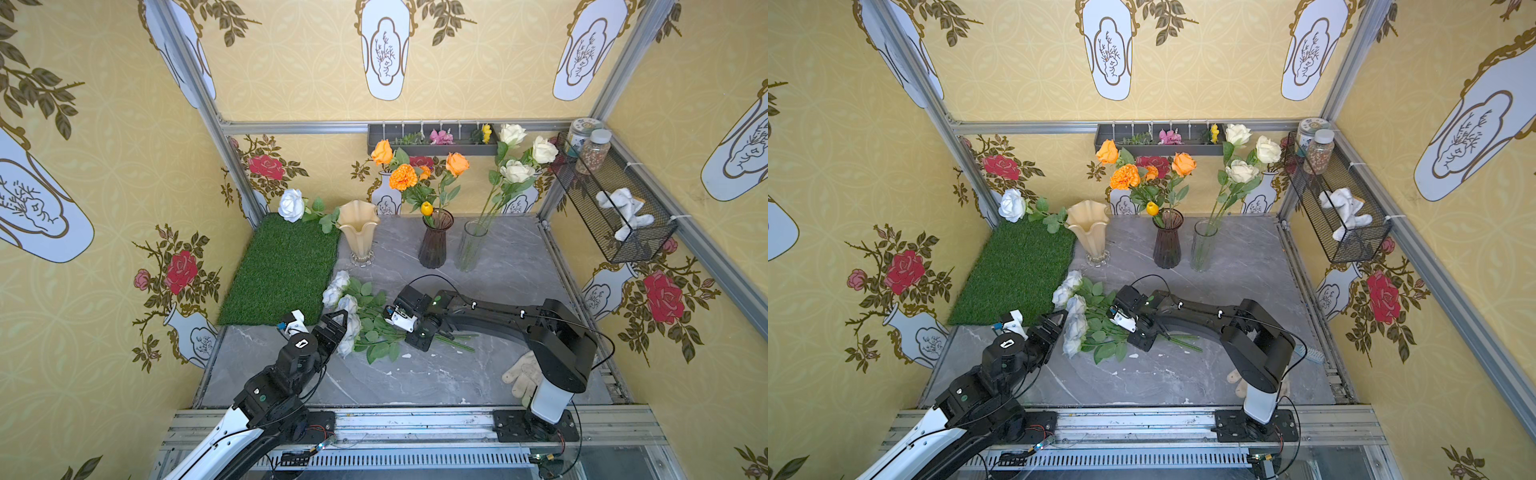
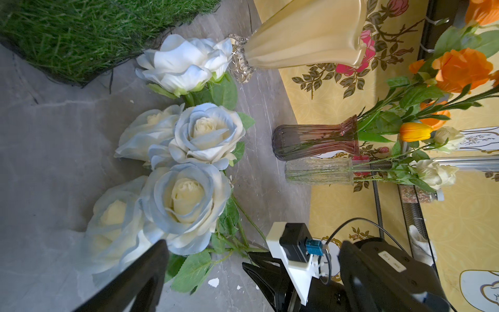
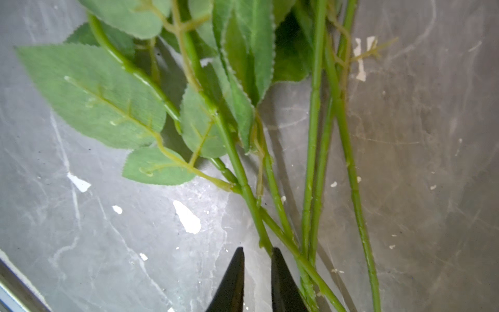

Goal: Arrange the flowers in different vases according to their colors
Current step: Pick up the flower at the center of the board.

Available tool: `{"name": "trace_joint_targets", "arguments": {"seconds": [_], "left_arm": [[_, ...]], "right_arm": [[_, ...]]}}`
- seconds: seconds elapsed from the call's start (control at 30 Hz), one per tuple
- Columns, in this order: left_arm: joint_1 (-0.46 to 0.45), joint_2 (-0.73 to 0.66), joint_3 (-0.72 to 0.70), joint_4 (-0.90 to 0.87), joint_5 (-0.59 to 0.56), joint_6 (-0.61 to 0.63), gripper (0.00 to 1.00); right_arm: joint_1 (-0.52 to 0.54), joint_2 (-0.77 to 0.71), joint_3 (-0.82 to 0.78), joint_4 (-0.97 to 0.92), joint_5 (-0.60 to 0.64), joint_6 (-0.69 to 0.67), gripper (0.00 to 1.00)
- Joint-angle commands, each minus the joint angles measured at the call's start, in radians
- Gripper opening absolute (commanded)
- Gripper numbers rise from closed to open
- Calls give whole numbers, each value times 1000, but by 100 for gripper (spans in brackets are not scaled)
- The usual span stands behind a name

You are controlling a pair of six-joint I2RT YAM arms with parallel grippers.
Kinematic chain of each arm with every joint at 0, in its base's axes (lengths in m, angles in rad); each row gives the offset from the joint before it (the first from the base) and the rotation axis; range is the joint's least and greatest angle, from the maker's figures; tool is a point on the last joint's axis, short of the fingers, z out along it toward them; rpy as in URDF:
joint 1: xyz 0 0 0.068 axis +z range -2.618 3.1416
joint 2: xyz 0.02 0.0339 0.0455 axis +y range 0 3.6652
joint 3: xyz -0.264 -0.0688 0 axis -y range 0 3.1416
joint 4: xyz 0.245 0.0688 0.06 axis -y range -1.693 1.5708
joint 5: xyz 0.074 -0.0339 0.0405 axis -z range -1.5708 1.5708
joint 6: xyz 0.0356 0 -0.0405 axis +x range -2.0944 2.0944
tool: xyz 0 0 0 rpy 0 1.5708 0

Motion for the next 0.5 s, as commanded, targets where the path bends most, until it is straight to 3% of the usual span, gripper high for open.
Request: {"name": "trace_joint_targets", "arguments": {"seconds": [0.0, 0.47], "left_arm": [[1, 11, 4, 50, -15, 13, 100], [1, 2, -1, 55, -25, 20, 100]], "right_arm": [[9, -8, -18, 43, 15, -21, 17], [21, 48, -37, 97, 77, -45, 5]]}}
